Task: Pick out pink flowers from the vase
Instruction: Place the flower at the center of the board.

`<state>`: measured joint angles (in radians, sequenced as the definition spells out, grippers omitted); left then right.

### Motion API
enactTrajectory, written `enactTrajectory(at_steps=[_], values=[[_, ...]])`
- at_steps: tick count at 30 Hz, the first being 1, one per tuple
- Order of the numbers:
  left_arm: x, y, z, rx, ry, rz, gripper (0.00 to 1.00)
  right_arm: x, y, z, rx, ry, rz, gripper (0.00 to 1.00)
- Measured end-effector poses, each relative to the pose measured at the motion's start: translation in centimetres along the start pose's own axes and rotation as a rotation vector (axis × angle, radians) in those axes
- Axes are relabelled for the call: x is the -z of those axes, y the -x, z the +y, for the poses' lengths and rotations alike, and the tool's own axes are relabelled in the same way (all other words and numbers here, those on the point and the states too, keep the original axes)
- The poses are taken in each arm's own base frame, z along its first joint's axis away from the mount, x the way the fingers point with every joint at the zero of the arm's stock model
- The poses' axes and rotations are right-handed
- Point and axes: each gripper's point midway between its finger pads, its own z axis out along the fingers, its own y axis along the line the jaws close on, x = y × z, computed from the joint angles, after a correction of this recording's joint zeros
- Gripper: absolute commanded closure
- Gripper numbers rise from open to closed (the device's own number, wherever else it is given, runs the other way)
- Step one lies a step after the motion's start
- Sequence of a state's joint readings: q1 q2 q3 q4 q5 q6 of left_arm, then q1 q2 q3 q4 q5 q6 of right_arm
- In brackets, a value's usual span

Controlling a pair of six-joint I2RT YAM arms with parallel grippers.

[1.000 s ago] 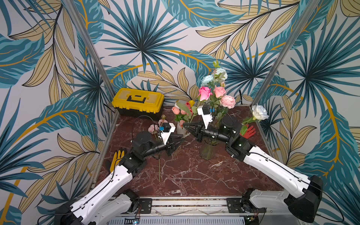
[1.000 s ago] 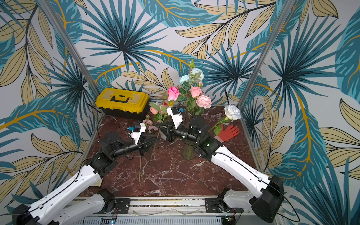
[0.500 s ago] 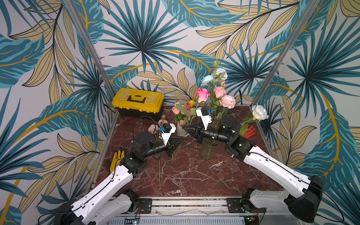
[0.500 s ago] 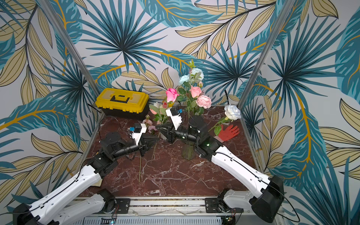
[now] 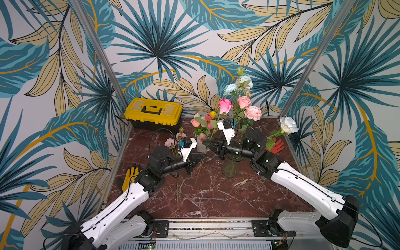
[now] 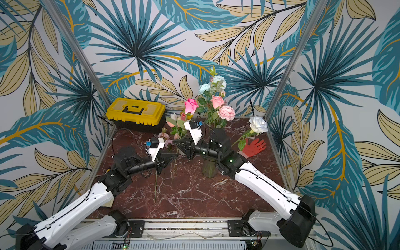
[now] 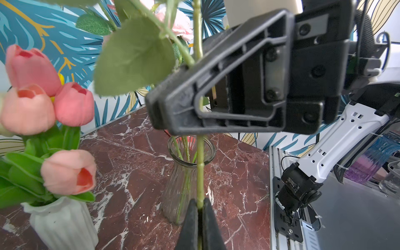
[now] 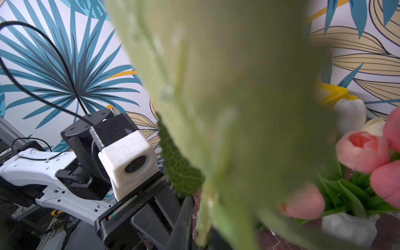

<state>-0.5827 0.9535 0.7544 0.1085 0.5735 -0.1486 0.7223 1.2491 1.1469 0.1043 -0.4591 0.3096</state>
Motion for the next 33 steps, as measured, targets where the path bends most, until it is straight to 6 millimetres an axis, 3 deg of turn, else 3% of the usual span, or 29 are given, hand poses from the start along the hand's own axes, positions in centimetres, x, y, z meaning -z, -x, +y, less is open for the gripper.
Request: enactTrajectory(at_steps=[6, 13, 19, 25, 33], values=[[1.2, 0.5, 1.8, 0.045, 0.100, -0.036, 1.00, 0.2, -0.8, -0.1, 0.009, -0.020, 0.033, 0.56], [4.6, 1.7, 4.4, 0.130, 0.269, -0.149, 1.00, 2.1, 0.3, 0.5, 0.049, -0.051, 0.011, 0.52], [6.1, 0.9, 6.4, 0.213, 0.400, -0.195, 1.00, 4.2, 1.4, 0.6, 0.082, -0.113, -0.031, 0.51], [7.2, -1.9, 9.0, 0.289, 0.548, -0.150, 1.00, 6.2, 1.4, 0.6, 0.103, -0.171, -0.045, 0.51], [6.2, -9.4, 11.9, 0.421, 0.645, 0.051, 1.00, 8.3, 2.2, 1.0, 0.122, -0.211, -0.080, 0.51]])
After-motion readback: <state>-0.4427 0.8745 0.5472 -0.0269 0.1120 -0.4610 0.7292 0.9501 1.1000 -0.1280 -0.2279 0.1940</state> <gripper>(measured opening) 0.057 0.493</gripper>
